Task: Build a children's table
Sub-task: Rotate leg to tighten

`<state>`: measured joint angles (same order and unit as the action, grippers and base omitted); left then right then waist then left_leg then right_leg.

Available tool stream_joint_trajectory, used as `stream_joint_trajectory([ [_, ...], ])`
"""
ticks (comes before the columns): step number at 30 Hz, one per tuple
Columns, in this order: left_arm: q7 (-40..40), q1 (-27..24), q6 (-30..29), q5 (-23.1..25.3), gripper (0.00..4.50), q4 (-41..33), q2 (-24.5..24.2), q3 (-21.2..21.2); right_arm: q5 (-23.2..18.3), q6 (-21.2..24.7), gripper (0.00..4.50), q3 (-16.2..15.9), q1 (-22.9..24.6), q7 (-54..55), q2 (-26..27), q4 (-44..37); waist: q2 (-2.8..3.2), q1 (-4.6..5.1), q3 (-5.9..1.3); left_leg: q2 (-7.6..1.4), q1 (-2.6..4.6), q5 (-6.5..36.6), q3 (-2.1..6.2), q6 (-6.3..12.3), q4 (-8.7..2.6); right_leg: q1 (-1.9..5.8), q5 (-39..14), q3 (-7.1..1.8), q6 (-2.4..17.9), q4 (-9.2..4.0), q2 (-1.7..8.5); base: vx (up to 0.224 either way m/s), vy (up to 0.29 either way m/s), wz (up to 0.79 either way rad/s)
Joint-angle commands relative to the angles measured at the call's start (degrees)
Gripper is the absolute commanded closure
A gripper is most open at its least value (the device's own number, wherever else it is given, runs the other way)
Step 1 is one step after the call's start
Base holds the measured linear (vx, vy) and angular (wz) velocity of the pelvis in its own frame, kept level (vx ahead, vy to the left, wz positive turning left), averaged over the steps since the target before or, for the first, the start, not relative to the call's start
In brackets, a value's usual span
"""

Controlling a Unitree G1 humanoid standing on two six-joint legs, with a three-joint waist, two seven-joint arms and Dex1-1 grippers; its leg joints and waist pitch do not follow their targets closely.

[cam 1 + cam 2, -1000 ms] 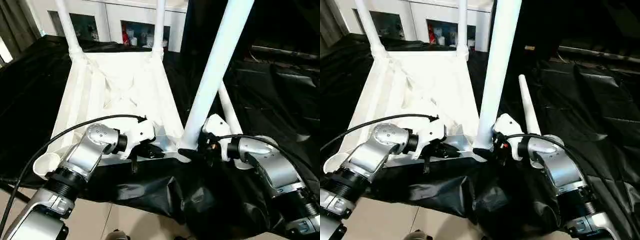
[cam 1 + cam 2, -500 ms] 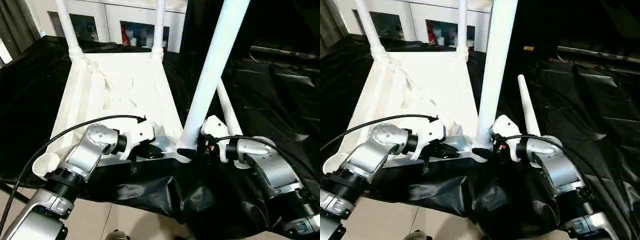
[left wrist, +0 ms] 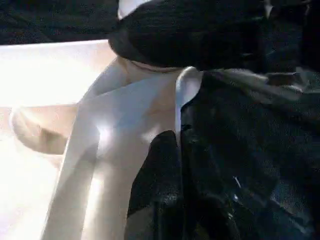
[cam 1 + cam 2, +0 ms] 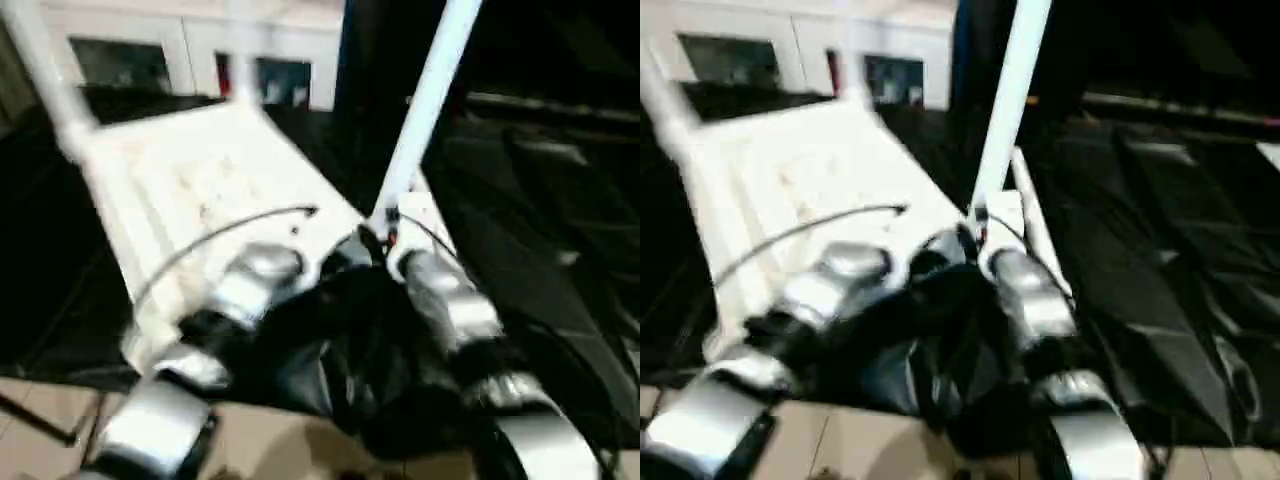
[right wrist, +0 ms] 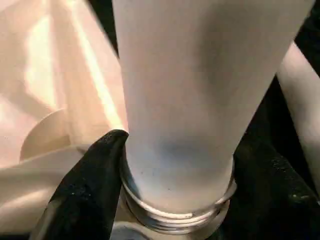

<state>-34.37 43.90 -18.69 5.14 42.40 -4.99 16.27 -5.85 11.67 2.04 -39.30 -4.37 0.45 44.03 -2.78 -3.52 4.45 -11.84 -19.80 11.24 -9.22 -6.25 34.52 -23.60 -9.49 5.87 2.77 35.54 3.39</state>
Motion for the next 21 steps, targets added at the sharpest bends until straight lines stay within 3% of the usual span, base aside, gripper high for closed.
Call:
stream_joint_trajectory([
  [1,2.2,1.8,0.2,0.4,4.50,0.9,0.3,-1.0,-1.6,2.1,1.78,0.8,0.7,-0.1,2.8,3.9,0.80,-0.53,-4.39,-0.43,-0.24,9.4,0.07,1.86,-3.74,3.39,-24.4,-2.93,2.8,-6.32,4.43,0.000,0.000,0.00],
  [6,2.1,2.6,1.0,0.5,4.50,2.5,0.7,-1.1,-1.3,0.1,1.78,1.1,-1.3,-0.2,3.3,7.2,0.94,-0.38,-4.49,-0.68,-0.38,10.1,0.32,1.92,-4.00,3.72,-21.9,-2.82,4.9,-6.07,4.69,0.000,0.000,0.00],
  [7,1.9,2.7,1.3,0.5,4.50,2.9,0.7,-1.0,-1.3,-0.4,1.78,1.3,-1.7,0.2,3.4,8.0,1.36,-0.38,-4.40,-0.65,-0.32,10.4,0.36,1.84,-3.99,3.66,-21.9,-2.85,5.1,-6.08,4.72,0.000,0.000,0.00],
  [12,1.2,2.8,2.1,0.6,4.50,3.6,0.6,-0.8,-1.3,-1.8,1.78,2.2,-2.7,0.3,3.2,9.8,1.20,-0.23,-4.30,-0.48,-0.24,11.5,0.29,2.07,-3.93,3.61,-24.5,-2.71,4.5,-6.60,4.65,0.000,0.000,0.00],
  [15,0.5,2.9,2.6,0.6,4.50,3.7,0.3,-0.7,-1.3,-2.7,1.08,3.0,-3.3,-0.6,2.9,10.1,1.50,-0.23,-4.33,-0.61,-0.21,11.6,0.41,2.03,-4.02,3.57,-23.4,-2.68,5.0,-6.40,4.63,0.000,0.000,0.00],
  [21,-2.6,2.3,5.1,0.6,4.50,3.2,-0.6,-0.1,-1.3,-5.6,0.64,2.8,-4.3,-4.3,1.1,8.7,1.30,-0.32,-4.53,-0.79,-0.54,10.1,0.41,2.64,-4.02,3.94,-19.5,-2.85,6.9,-5.85,4.74,0.000,0.000,0.00],
])
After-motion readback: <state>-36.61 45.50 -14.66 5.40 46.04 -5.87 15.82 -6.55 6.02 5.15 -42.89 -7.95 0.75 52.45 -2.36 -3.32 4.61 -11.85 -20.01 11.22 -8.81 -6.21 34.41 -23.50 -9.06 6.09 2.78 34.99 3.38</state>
